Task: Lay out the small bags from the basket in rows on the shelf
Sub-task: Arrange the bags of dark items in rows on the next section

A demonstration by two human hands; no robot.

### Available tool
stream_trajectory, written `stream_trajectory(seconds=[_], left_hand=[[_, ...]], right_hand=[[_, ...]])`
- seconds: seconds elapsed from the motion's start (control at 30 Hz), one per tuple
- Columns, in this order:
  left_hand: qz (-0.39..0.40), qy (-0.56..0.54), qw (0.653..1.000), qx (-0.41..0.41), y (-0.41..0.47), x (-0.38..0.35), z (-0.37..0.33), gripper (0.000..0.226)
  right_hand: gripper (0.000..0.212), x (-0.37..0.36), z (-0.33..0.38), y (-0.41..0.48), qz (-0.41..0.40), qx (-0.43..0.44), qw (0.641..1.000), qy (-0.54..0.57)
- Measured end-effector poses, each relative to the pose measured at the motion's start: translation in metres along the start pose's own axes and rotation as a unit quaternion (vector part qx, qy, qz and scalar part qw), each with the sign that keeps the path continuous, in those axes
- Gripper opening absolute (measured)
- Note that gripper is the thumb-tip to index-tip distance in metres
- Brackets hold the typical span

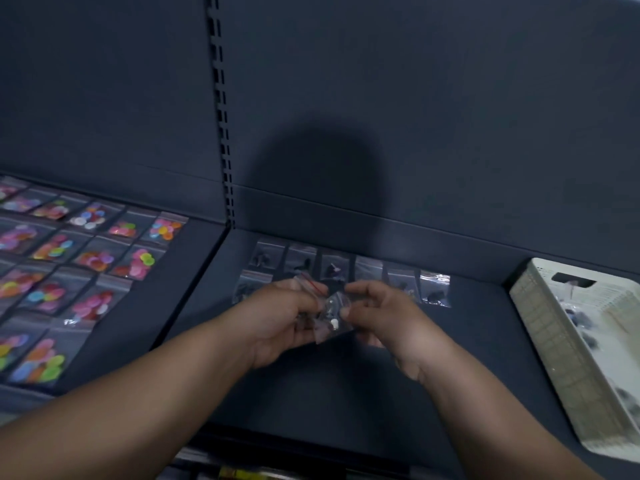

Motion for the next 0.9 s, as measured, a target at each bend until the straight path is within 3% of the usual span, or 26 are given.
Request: stream_trajectory(seconds=[0.1,0.37,0.47,0.7,0.77,0.83,0.9], left_hand=[[-0.015,0.003,1.000,-0.016,0.001,0.008,0.001,0.021],[-0.077,0.147,0.985,-0.033,0.002,0.020,0.004,0.016],[-0.119,0.141,0.981,-0.058,0.002,0.029,-0.006,0.015],[-0.193,-0.001,0.979,-0.073,-0.003,0.053,-0.033,0.016],[-0.210,-0.012,0.974,-0.087,-0.003,0.059,-0.038,0.018],[-0.225,-0.014,0.969,-0.099,-0.004,0.065,-0.042,0.022],[-0.229,-0.015,0.968,-0.104,-0.004,0.069,-0.045,0.023]], right_hand=[[0.022,-0.008,0.004,0.004,0.004,0.017,0.999,0.032],[0.019,-0.017,0.011,0.011,0.003,0.031,0.991,0.127],[0.018,-0.019,0.011,0.018,-0.003,0.047,0.994,0.098],[0.020,-0.034,0.010,0.043,0.021,0.079,0.993,-0.084],[0.025,-0.033,0.014,0.048,-0.025,0.156,0.963,-0.220],[0.034,-0.029,0.019,0.041,-0.102,0.243,0.890,-0.371],[0.027,-0.033,0.021,0.028,-0.136,0.308,0.844,-0.417]])
Point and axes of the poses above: each hand's wrist, its own y-axis towards the middle knuckle, its own x-axis out of the back of the hand, z = x × y, the point moved 5 cm from there along y, towards the middle knuckle, and after that the axes turned 3 degrees about -z, right-handed, at the moved point
